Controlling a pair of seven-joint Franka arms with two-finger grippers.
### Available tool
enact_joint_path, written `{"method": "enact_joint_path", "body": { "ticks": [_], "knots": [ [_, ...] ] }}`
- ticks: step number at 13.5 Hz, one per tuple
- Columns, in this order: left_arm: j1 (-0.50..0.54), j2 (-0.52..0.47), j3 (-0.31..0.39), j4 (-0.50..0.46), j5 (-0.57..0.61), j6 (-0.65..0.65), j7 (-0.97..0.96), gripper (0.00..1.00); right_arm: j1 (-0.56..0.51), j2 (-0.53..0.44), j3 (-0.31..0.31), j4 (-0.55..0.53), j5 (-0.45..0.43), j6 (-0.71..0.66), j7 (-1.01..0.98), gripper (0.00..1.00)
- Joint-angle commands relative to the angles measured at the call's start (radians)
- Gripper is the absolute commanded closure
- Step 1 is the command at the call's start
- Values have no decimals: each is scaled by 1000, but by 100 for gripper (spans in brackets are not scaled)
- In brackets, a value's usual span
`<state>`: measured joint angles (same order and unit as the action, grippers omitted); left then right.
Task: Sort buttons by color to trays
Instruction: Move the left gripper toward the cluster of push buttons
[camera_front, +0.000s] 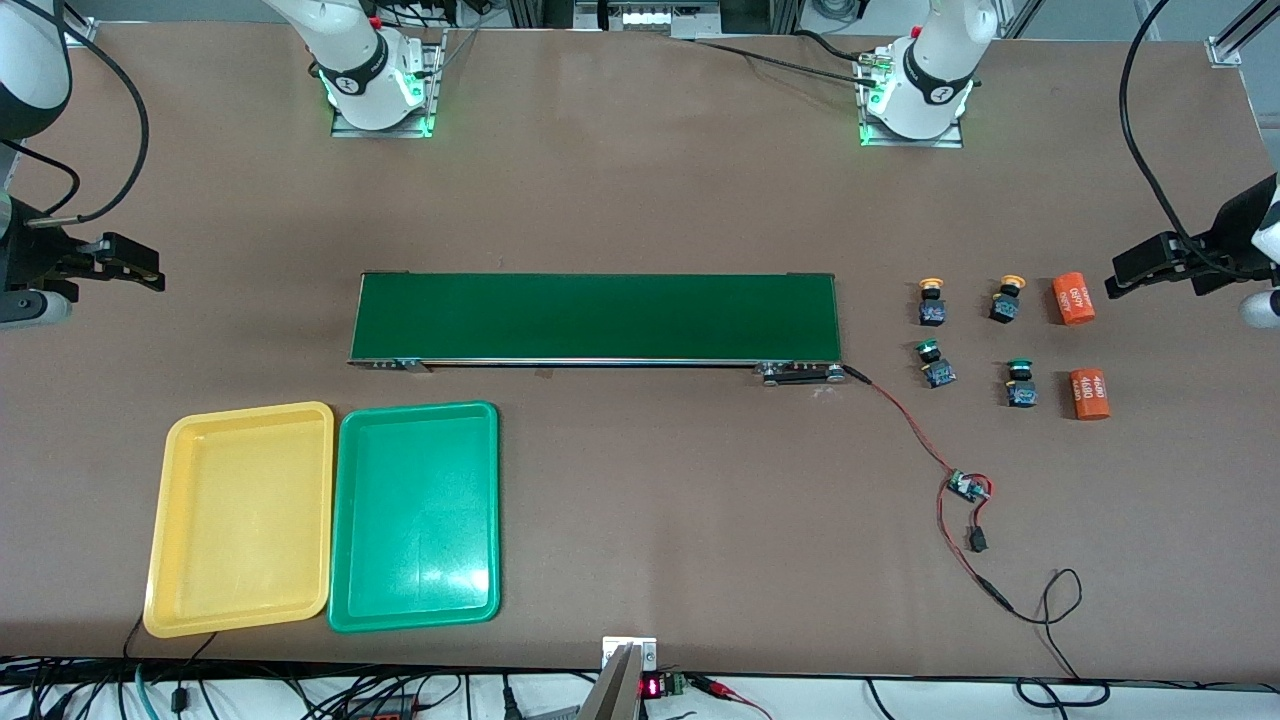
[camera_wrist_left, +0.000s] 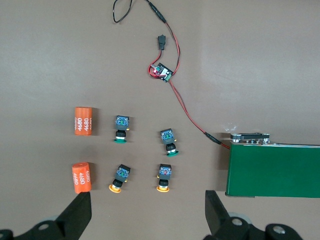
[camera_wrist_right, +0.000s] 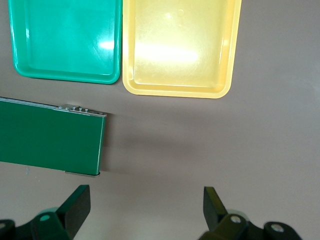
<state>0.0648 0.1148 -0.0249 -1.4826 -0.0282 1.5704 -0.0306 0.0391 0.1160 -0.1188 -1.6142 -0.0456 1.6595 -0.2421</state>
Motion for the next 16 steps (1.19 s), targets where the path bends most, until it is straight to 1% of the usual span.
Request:
{"method": "enact_joint_path", "body": {
  "ticks": [1, 3, 5, 8, 11, 13, 14, 15, 16],
  "knots": [
    [-6, -18, -3, -2, 22, -16, 11, 0, -5, 5, 4, 14, -13, -6, -13, 0],
    [-13, -15, -4, 7, 22, -13, 11, 0, -7, 5, 4, 13, -13, -7, -14, 0],
    [-16, -12, -27, 7, 21, -20, -3, 0, -7, 4, 4, 13, -14, -10, -14, 0],
    [-23, 22, -32, 5, 7, -21, -3, 0, -10, 5, 4, 13, -11, -4, -14, 0],
    [-88, 87, -32, 10, -13, -12, -5, 0, -10, 5, 4, 13, -13, -3, -13, 0],
    [-132, 135, -30, 5, 1, 12, -3, 0, -12, 5, 4, 14, -11, -1, -14, 0],
    [-160, 143, -30, -8, 7, 37, -3, 0, -12, 5, 4, 13, -13, -3, -13, 0],
    [-164, 163, -30, -42, 4, 62, 1, 0, -12, 5, 4, 14, -13, -1, -13, 0],
    [-169, 164, -32, -100, 4, 113, 0, 0, -10, 5, 4, 14, -13, -1, -13, 0]
  ]
}}
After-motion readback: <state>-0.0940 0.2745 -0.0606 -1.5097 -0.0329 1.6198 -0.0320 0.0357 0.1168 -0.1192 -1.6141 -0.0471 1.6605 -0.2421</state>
